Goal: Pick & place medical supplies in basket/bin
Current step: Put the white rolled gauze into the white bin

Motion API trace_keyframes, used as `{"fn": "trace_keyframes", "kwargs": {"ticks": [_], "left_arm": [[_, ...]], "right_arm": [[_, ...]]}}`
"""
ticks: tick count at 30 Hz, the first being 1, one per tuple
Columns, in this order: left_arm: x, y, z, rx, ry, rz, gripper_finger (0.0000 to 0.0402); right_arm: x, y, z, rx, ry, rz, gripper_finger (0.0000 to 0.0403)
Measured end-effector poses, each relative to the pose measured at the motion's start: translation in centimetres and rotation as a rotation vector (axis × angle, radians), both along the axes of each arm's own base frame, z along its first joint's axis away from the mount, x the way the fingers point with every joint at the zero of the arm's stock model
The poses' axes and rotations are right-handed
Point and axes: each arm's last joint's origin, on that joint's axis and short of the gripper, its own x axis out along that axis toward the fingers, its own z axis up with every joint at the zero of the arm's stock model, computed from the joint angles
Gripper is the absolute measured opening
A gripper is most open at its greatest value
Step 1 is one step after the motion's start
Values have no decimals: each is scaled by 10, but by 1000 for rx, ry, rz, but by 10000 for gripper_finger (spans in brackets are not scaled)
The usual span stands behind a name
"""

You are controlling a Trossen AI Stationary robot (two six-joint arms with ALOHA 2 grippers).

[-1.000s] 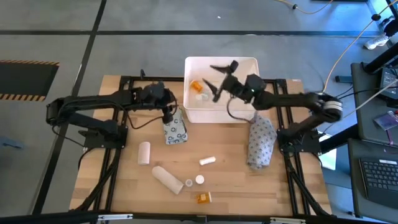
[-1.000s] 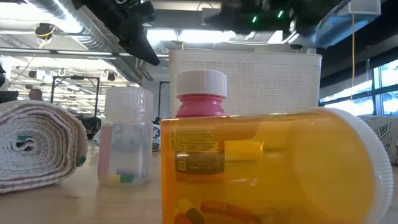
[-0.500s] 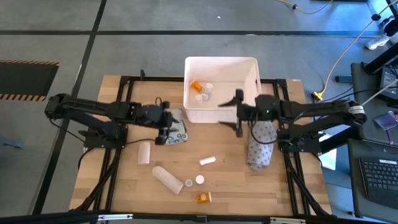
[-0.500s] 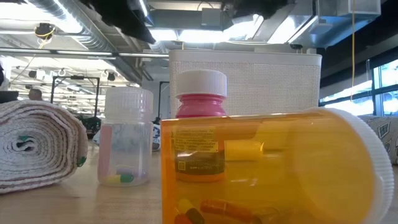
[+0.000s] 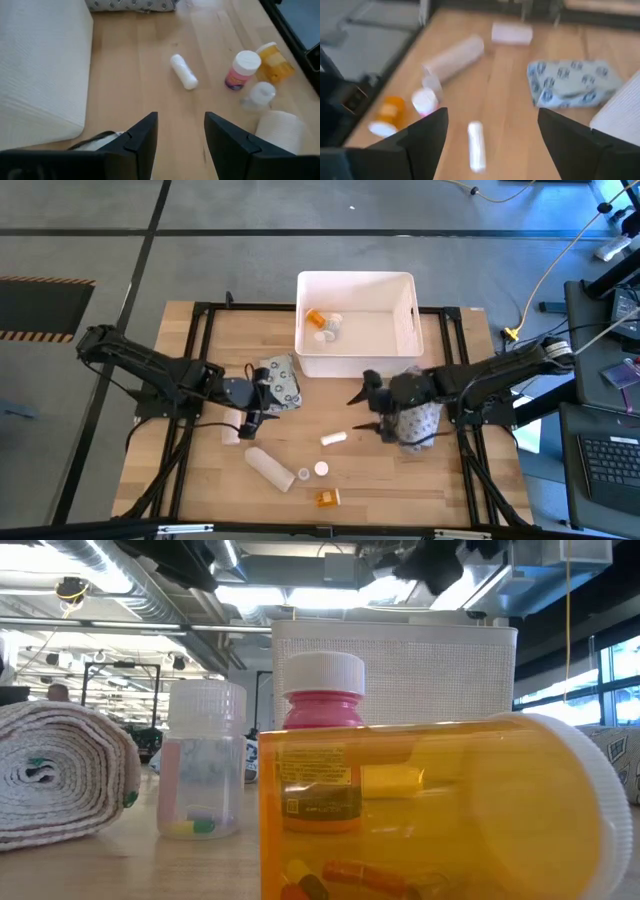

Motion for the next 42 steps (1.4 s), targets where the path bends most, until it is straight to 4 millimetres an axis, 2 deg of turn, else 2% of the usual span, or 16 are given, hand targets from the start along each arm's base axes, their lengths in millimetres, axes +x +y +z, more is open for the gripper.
{"fn": "trace_keyframes", "kwargs": {"ticks": [5, 10, 14, 19, 24, 30, 33, 37, 42], "left_arm": [[3, -6, -5, 31, 13, 6, 155], [9, -9, -13, 44, 43, 29, 155], [14, -11, -20, 48, 73, 35, 155], [18, -12, -28, 60, 105, 37, 155], [21, -12, -31, 79, 119, 48, 155], [21, -12, -31, 78, 116, 47, 155], [21, -12, -31, 78, 117, 47, 155], [20, -12, -31, 79, 119, 47, 155], [20, -12, -31, 79, 120, 47, 155]], "right_arm": [[22, 13, -39, -94, 100, -45, 310], [42, 22, -77, -159, 154, -8, 310], [50, 25, -102, -196, 214, 9, 310], [55, 26, -125, -198, 268, 5, 309], [59, 29, -138, -163, 285, 20, 285], [63, 28, -157, -172, 320, 19, 231], [64, 28, -159, -158, 314, 11, 201], [64, 27, -154, -154, 294, 3, 155], [61, 26, -133, -148, 262, 4, 95]]}}
